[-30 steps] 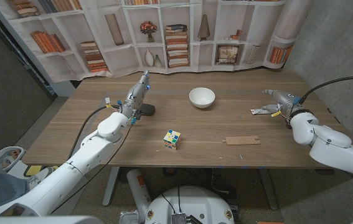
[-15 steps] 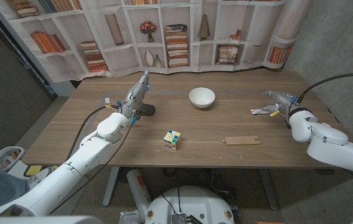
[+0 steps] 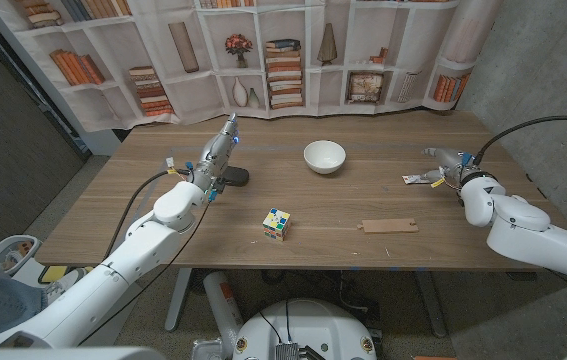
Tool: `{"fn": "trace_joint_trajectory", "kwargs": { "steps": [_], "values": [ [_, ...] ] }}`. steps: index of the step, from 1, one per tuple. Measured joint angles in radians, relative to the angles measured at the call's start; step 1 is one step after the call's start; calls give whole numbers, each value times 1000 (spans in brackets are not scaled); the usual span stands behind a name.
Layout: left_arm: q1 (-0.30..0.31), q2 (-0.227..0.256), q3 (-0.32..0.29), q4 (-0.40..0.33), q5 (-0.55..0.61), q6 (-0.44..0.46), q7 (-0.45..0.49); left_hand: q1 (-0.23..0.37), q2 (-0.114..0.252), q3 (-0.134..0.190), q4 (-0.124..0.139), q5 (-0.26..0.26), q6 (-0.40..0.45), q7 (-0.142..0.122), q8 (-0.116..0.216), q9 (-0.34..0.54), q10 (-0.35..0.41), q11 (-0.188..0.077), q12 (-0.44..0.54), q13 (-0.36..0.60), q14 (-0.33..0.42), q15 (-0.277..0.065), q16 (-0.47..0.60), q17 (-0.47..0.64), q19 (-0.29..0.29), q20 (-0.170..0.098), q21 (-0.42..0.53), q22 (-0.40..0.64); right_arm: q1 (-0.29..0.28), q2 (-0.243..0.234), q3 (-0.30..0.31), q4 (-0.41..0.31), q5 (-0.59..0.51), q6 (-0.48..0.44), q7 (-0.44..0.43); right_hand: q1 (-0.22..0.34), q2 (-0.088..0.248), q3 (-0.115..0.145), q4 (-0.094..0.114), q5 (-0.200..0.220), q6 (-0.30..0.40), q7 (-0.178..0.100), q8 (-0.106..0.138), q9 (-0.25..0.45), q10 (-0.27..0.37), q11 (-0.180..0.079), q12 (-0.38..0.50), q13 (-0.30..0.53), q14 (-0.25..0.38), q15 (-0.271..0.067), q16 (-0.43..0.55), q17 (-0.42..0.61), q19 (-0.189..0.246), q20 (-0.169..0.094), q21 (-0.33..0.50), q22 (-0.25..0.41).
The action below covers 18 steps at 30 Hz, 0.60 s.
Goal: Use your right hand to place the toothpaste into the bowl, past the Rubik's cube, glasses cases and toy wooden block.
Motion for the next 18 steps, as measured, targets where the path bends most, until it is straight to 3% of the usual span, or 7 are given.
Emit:
{"fn": "trace_joint_trajectory", "kwargs": {
  "steps": [18],
  "values": [
    [-4, -5, -4, 22, -5, -9, -4, 0, 0, -8, 0, 0, 0, 0, -4, 0, 0, 8, 0, 0, 0, 0, 0, 0, 0, 0, 0, 0, 69, 26, -68, 31, -46, -28, 63, 0, 0, 0, 0, 0, 11, 11, 7, 0, 8, -4, 0, 0, 14, -3, 0, 0, 0, 0, 0, 0]
  ]
}}
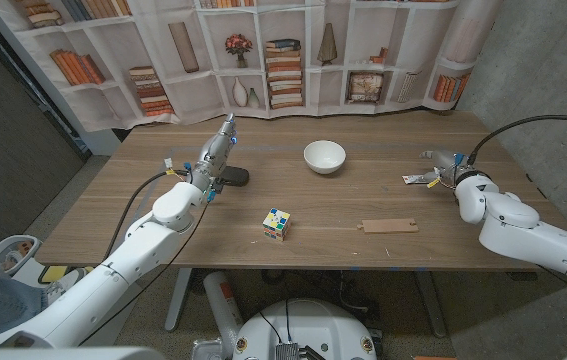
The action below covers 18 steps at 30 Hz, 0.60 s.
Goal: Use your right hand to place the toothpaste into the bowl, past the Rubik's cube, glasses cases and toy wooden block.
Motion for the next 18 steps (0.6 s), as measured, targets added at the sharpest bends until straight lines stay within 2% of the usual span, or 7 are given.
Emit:
{"fn": "trace_joint_trajectory", "kwargs": {
  "steps": [11, 18],
  "values": [
    [-3, 2, -3, 5, -3, 0, -3, 0, 0, 0, 0, 6, 0, 0, 0, 0, 0, 0, 0, 0, 0, 0, 0, 0, 0, 0, 0, 0, 30, 20, -26, 24, -22, -8, 20, 0, 0, -1, 7, 0, 19, -3, 0, 0, 22, -1, 12, 5, 15, 4, 7, 0, 4, -4, 0, 0],
    [-3, 8, -7, 4, -6, 2, -3, 0, 0, -3, -3, 6, 0, 0, 0, 0, 0, 0, 0, 0, 0, 0, 0, 0, 0, 0, 0, 0, 47, 33, -44, 38, -37, -13, 29, 0, 0, -1, 7, 0, 36, -11, 10, 0, 37, -1, 15, 5, 25, 4, 7, 0, 11, -4, 0, 0]
  ]
}}
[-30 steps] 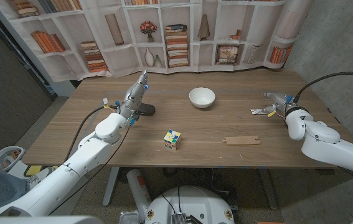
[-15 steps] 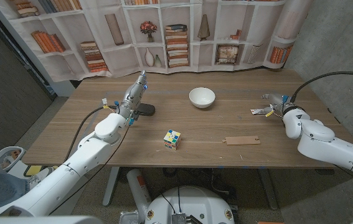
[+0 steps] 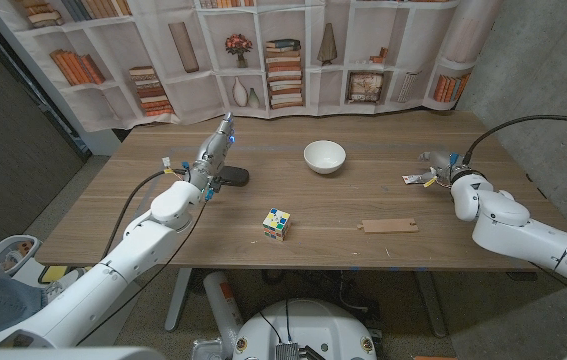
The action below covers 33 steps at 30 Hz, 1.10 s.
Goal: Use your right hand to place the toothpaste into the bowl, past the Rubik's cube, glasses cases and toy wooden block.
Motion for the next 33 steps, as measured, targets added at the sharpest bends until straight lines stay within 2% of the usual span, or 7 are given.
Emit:
{"fn": "trace_joint_trajectory", "kwargs": {
  "steps": [2, 19, 21, 33],
  "values": [
    [1, 1, -1, 0, -1, 2, -1, 0, 0, -2, 2, 0, 0, 0, 0, 0, 0, 0, 0, 0, 0, 0, 0, 0, 0, 0, 0, 0, 5, 5, -5, 4, -5, -4, 3, 0, 0, 0, 0, 0, 5, 5, 0, 0, 0, 0, 0, 0, 5, -2, 4, 0, 4, 4, 0, 0],
    [-3, 4, -1, 5, -7, 13, -12, 5, 5, -6, 2, 0, 0, 0, 0, 0, 0, 0, 0, 0, 0, 0, 0, 0, 0, 0, 0, 0, 30, 34, -34, 46, -21, -23, 15, 5, 5, 0, 0, 0, 70, -13, 16, 0, 56, -12, 23, 0, 54, -3, 8, 0, 27, 5, 6, 0],
    [-10, 3, -1, 13, -8, 14, -13, 5, 5, -6, 2, 0, 0, 0, 0, 0, 0, 0, 0, 0, 0, 0, 0, 0, 0, 0, 0, 0, 32, 37, -35, 50, -22, -31, 15, 5, 5, 3, 3, 0, 78, -12, 18, 0, 61, -15, 23, 0, 64, -4, 8, 0, 34, -2, 6, 0],
    [-18, 0, 4, 27, -12, 14, -19, 5, 5, -9, 5, 0, 0, 0, 0, 0, 0, 0, 0, 0, 0, 0, 0, 0, 0, 0, 0, 0, 46, 54, -47, 78, -21, -43, 6, 9, 9, 4, 4, 0, 114, -23, 26, 5, 91, -27, 34, 5, 91, -2, 8, 0, 47, 4, 6, 0]
  ]
}}
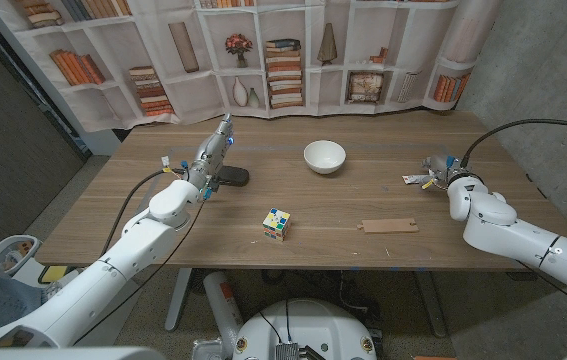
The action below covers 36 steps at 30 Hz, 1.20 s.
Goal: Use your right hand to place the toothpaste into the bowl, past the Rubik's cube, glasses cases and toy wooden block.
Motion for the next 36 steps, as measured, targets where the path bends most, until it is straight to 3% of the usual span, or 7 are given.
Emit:
{"fn": "trace_joint_trajectory", "kwargs": {
  "steps": [9, 15, 20, 29, 36],
  "values": [
    [-3, -2, 1, 10, -5, 0, -4, 0, 0, -4, -4, 0, 0, 0, 0, 0, 0, 0, 0, 0, 0, 0, 0, 0, 0, 0, 0, 0, 14, 15, -15, 24, 3, -8, -6, 4, 4, 3, 3, -5, 21, -7, 4, 0, 27, -9, 5, 0, 18, -3, 7, 0, 11, -4, 0, 0],
    [-3, -5, 1, 14, -2, -9, -3, 3, 3, -7, -1, 0, 0, 0, 0, 0, 0, 0, 0, 0, 0, 0, 0, 0, 0, 0, 0, 0, 24, 23, -27, 38, 3, -11, -6, 8, 8, 7, 7, -11, 56, 5, 4, 0, 53, 26, 13, 0, 74, -3, 15, 5, 25, -4, 0, 0],
    [-3, -8, 2, 20, -1, -12, -2, 4, 4, -7, -1, 0, 0, 0, 0, 0, 0, 0, 0, 0, 0, 0, 0, 0, 0, 0, 0, 0, 31, 29, -36, 48, 3, -19, -6, 8, 8, 7, 7, -12, 70, 4, 4, 0, 66, 23, 13, 5, 91, -5, 15, 5, 32, -4, 0, 0],
    [-6, -9, 5, 20, 0, -10, 2, 4, 4, -7, -1, 0, 0, 0, 0, 0, 0, 0, 0, 0, 0, 0, 0, 0, 0, 0, 0, 0, 38, 35, -42, 63, 3, -24, -10, 11, 23, 15, 15, -16, 99, 0, 8, 0, 76, 25, 21, 5, 179, -8, 43, 14, 34, -2, 0, 0],
    [-7, -9, 6, 12, 3, -4, 8, 4, 4, -7, -1, 0, 0, 0, 0, 0, 0, 0, 0, 0, 0, 0, 0, 0, 0, 0, 0, 0, 39, 39, -44, 70, 5, -28, -20, 4, 30, 15, 15, -24, 143, -7, 16, 0, 107, 11, 28, 9, 234, -12, 57, 24, 54, -1, 6, 0]
  ]
}}
